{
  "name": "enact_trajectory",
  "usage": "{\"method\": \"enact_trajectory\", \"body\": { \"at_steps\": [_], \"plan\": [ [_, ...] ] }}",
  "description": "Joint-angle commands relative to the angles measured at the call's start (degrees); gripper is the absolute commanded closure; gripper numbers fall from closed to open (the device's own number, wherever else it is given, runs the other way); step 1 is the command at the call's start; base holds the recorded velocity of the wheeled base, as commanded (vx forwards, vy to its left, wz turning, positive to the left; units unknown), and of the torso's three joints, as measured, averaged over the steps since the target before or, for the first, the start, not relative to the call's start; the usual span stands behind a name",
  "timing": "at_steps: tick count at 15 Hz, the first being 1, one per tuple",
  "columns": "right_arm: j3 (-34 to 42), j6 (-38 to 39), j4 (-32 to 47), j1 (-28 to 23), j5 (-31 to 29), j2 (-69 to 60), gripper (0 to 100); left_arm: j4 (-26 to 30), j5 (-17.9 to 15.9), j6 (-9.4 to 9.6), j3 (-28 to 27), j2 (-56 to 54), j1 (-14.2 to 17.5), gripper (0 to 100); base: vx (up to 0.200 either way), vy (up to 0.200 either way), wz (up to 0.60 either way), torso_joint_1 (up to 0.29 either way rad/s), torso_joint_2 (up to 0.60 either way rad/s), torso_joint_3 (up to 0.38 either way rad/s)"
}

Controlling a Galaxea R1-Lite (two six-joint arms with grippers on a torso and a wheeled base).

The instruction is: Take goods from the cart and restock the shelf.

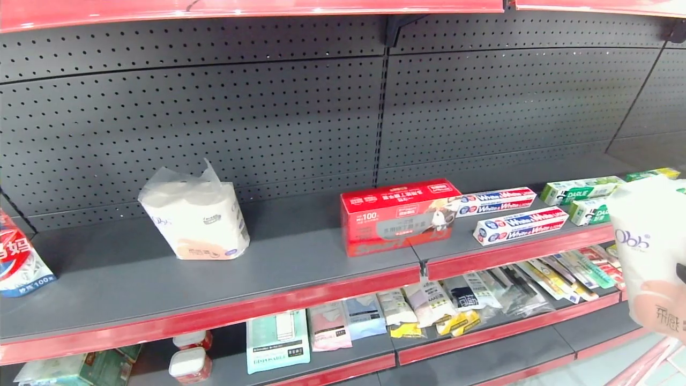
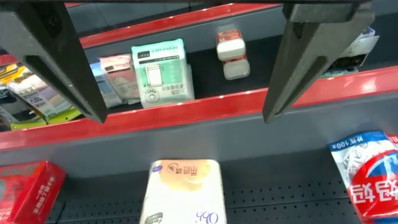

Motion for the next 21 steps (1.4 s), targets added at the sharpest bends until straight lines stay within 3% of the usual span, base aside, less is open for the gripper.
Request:
{"method": "enact_trajectory", "body": {
  "at_steps": [1, 6, 9, 12, 17, 19, 20, 21],
  "plan": [
    [0.59, -0.08, -0.04, 0.07, 0.01, -0.76, 100, -0.01, -0.02, 0.0, 0.0, 0.05, 0.0, 0, 0.0, 0.0, 0.0, 0.0, 0.0, 0.0],
    [2.08, 0.01, -0.04, -0.02, 0.01, -2.51, 100, -0.01, -0.02, 0.0, 0.0, 0.05, 0.0, 0, 0.0, 0.0, 0.0, 0.0, 0.0, 0.0],
    [2.61, 0.01, -0.04, 0.07, 0.1, -2.6, 100, -0.01, -0.02, 0.0, 0.0, 0.05, 0.0, 0, 0.0, 0.0, 0.6, 0.002, 0.0, 0.002],
    [2.87, 0.62, -0.04, 0.16, 0.27, -3.57, 100, -0.01, -0.02, 0.0, 0.0, 0.05, 0.0, 0, 0.0, 0.0, 0.0, 0.0, 0.0, 0.0],
    [6.56, 5.9, 0.05, 1.3, 7.21, -10.95, 100, -0.01, -0.02, 0.18, 0.0, 0.05, 0.0, 0, 0.0, 0.0, 0.0, 0.0, 0.0, 0.0],
    [7.8, 6.6, 0.4, 1.12, 7.48, -13.94, 100, -0.1, -0.02, 0.35, 0.0, 0.05, 0.0, 0, 0.0, 0.0, 0.0, 0.0, 0.0, 0.0],
    [8.76, 6.86, 0.4, 1.12, 7.65, -15.7, 100, -0.28, 0.07, -0.18, -2.99, 0.66, 0.0, 0, 0.0, 0.0, 0.0, 0.0, 0.0, 0.0],
    [9.11, 7.74, 0.4, 1.12, 7.48, -17.19, 100, 0.07, 0.59, -2.81, -12.74, 9.37, -0.09, 0, 0.0, 0.0, 0.0, 0.0, 0.0, 0.0]
  ]
}}
